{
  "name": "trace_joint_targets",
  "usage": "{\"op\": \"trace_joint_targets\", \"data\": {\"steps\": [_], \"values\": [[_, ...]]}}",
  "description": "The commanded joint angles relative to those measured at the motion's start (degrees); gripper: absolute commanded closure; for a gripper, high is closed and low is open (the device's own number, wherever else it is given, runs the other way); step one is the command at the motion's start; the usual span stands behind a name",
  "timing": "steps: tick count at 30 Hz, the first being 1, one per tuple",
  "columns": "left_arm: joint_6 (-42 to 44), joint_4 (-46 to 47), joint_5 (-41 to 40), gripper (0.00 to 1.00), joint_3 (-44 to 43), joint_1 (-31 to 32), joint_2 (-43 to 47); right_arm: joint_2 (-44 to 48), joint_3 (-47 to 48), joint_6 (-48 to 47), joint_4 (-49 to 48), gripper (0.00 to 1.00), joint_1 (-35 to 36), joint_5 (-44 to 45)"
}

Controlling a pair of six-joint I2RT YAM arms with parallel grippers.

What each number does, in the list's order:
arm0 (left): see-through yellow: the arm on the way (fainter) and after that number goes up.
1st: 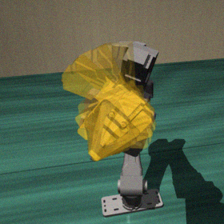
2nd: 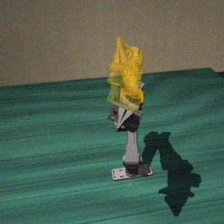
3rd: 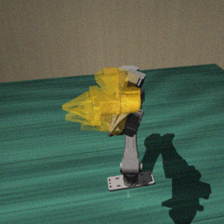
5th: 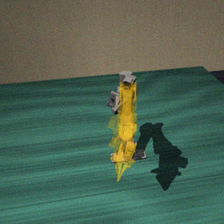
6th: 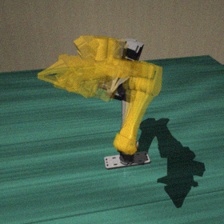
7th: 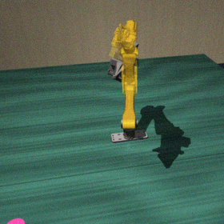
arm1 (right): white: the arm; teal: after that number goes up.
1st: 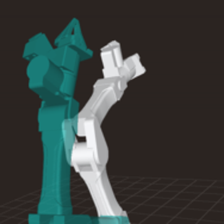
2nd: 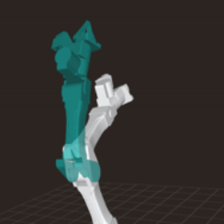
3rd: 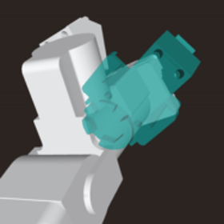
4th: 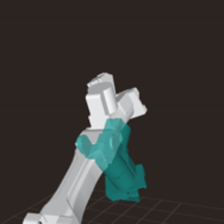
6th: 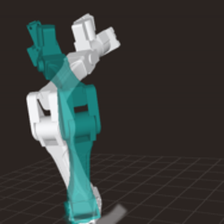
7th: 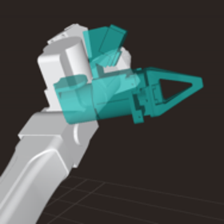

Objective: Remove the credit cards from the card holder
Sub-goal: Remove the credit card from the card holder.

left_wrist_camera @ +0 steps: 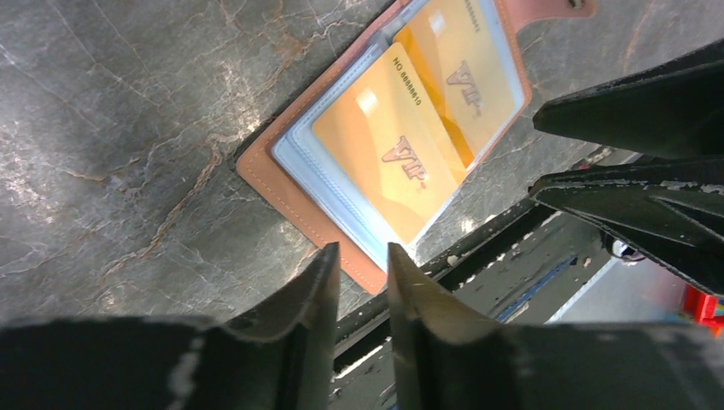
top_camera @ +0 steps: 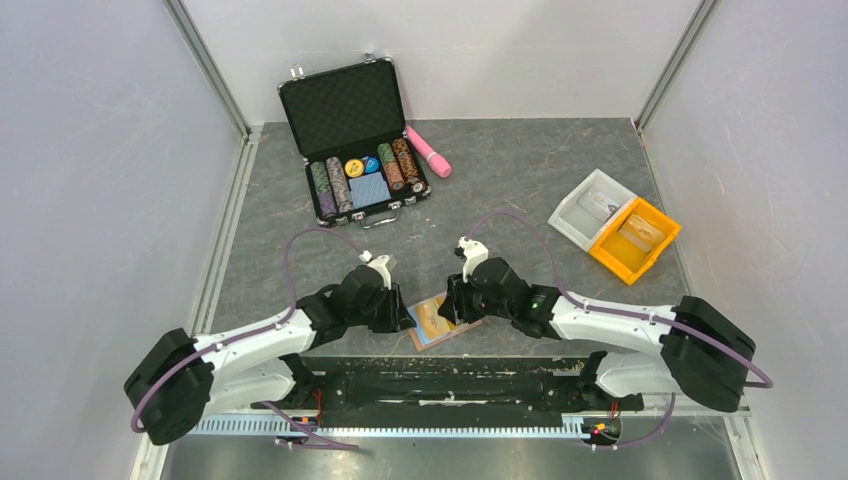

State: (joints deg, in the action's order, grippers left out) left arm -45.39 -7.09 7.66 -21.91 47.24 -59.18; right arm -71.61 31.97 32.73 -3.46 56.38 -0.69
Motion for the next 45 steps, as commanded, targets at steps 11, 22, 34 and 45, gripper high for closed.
{"op": "trace_joint_targets", "data": {"steps": [11,22,34,45], "values": [[-0.7,13.7,2.0,0.77,0.9,0.0,-9.7,-6.4,-3.1,-2.3,-9.2,0.71,-4.3,-6.6],[-1.0,15.3,1.4,0.78,4.1,0.0,-11.7,-9.5,-7.6,-0.3,-16.8,0.74,-6.1,-12.8],[-1.5,15.3,1.6,0.77,5.9,0.0,-10.2,-11.2,-9.4,1.6,-20.9,0.83,-6.5,-15.7],[-1.7,13.4,0.1,0.73,7.6,0.0,-9.2,-4.2,-11.7,-0.2,-17.3,1.00,-9.9,-16.3]]}}
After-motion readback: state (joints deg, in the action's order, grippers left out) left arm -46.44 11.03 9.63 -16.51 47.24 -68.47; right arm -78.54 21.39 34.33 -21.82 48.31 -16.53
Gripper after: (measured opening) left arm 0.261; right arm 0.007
